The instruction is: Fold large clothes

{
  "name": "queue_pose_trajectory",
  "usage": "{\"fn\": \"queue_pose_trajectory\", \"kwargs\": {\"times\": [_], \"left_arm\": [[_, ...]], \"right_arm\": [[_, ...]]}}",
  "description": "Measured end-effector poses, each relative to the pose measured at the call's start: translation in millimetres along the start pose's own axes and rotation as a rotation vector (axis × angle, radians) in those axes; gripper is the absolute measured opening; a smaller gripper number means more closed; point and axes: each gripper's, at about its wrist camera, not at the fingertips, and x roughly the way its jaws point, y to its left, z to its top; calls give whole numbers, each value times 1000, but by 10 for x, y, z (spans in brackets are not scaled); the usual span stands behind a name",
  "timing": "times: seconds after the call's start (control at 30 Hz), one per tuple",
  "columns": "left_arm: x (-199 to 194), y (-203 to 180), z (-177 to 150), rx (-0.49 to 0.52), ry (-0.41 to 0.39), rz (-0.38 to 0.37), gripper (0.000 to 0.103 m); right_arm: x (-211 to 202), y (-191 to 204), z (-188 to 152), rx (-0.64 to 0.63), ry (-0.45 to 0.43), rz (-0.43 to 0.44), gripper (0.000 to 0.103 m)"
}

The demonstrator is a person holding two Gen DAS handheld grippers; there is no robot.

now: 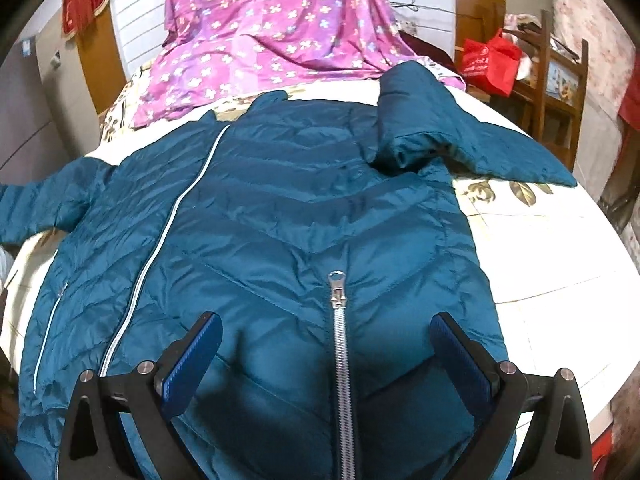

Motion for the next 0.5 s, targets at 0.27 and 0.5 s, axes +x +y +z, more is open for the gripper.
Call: {"fn": "queue_pose_trajectory", "kwargs": {"times": [0.27,0.5], "left_arm": [[-321,-1253,-249,187,53,-337,8],[-519,-2704,-703,283,112,-552,8]], "right_arm": [[-2,-54,-10,9,9,-20,103],[20,-88,-36,12,27,-41,103]]}}
